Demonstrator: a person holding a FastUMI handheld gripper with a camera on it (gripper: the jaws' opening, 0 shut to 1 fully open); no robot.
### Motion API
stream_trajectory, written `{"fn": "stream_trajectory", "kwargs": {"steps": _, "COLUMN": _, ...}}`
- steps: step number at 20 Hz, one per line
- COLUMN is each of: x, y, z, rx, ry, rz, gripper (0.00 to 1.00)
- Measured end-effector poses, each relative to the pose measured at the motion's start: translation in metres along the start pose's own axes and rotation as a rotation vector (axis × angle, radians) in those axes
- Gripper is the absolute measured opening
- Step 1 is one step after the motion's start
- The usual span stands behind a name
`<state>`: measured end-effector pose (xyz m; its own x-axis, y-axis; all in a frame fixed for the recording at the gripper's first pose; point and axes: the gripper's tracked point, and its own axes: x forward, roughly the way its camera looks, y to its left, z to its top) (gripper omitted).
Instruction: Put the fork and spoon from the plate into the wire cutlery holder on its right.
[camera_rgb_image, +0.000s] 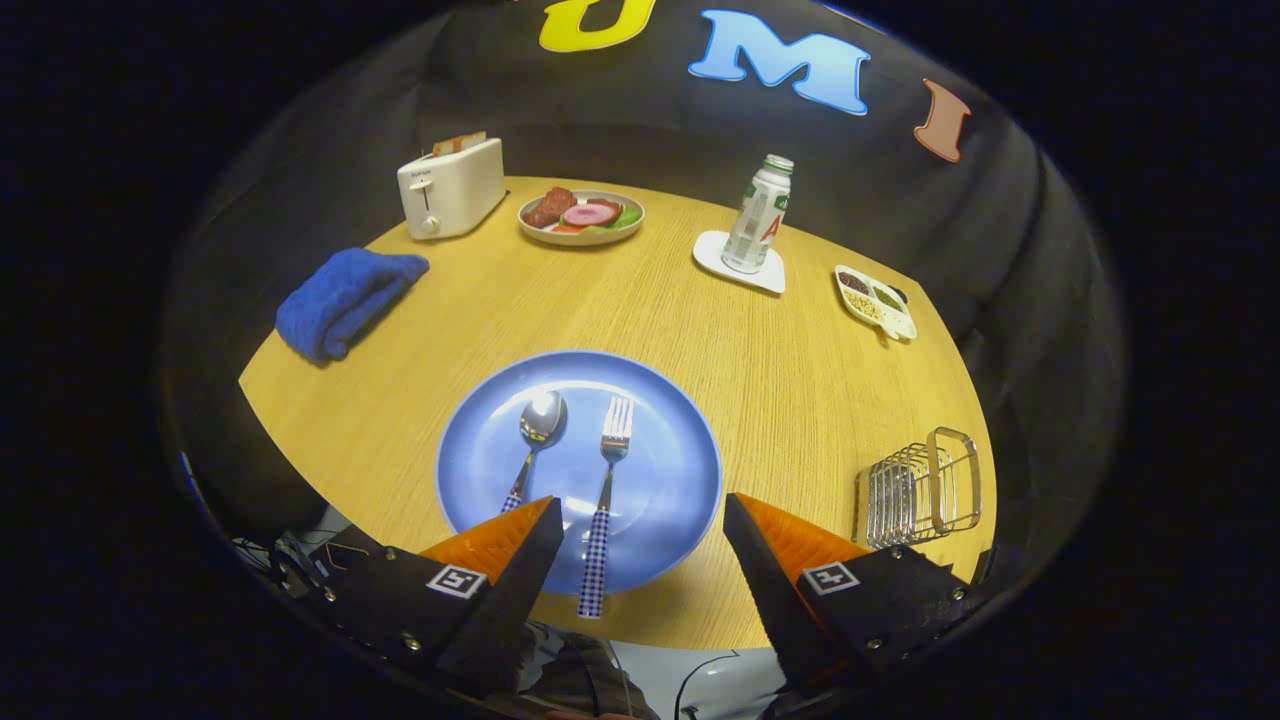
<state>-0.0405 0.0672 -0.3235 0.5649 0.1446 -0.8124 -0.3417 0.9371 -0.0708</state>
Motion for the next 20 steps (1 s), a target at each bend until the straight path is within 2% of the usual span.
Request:
{"fn": "stream_trajectory", "kwargs": {"steps": 2, "x": 0.009, "y": 0.004, "z": -0.011, "rx": -0.006, "ry": 0.052, "rz": 0.014, "gripper": 0.99}}
{"fn": "stream_trajectory", "kwargs": {"steps": 3, "x": 0.011, "y": 0.008, "z": -0.017, "rx": -0.010, "ry": 0.081, "rz": 0.025, "gripper": 0.86}}
{"fn": "stream_trajectory", "kwargs": {"steps": 4, "x": 0.013, "y": 0.010, "z": -0.020, "rx": -0.015, "ry": 0.104, "rz": 0.029, "gripper": 0.83}}
{"fn": "stream_trajectory", "kwargs": {"steps": 8, "x": 0.020, "y": 0.018, "z": -0.026, "rx": -0.038, "ry": 0.158, "rz": 0.050, "gripper": 0.83}}
{"fn": "stream_trajectory", "kwargs": {"steps": 9, "x": 0.022, "y": 0.020, "z": -0.028, "rx": -0.040, "ry": 0.175, "rz": 0.059, "gripper": 0.70}}
{"fn": "stream_trajectory", "kwargs": {"steps": 10, "x": 0.024, "y": 0.019, "z": -0.031, "rx": -0.049, "ry": 0.200, "rz": 0.051, "gripper": 0.68}}
{"fn": "stream_trajectory", "kwargs": {"steps": 12, "x": 0.028, "y": 0.022, "z": -0.035, "rx": -0.049, "ry": 0.248, "rz": 0.064, "gripper": 0.49}}
{"fn": "stream_trajectory", "kwargs": {"steps": 13, "x": 0.029, "y": 0.023, "z": -0.036, "rx": -0.044, "ry": 0.268, "rz": 0.064, "gripper": 0.44}}
{"fn": "stream_trajectory", "kwargs": {"steps": 16, "x": 0.032, "y": 0.021, "z": -0.029, "rx": -0.042, "ry": 0.324, "rz": 0.059, "gripper": 0.44}}
{"fn": "stream_trajectory", "kwargs": {"steps": 17, "x": 0.019, "y": 0.016, "z": -0.021, "rx": -0.037, "ry": 0.343, "rz": 0.063, "gripper": 0.25}}
{"fn": "stream_trajectory", "kwargs": {"steps": 18, "x": 0.039, "y": 0.017, "z": -0.044, "rx": -0.030, "ry": 0.366, "rz": 0.071, "gripper": 0.07}}
{"fn": "stream_trajectory", "kwargs": {"steps": 20, "x": 0.031, "y": 0.020, "z": -0.037, "rx": -0.029, "ry": 0.385, "rz": 0.089, "gripper": 0.07}}
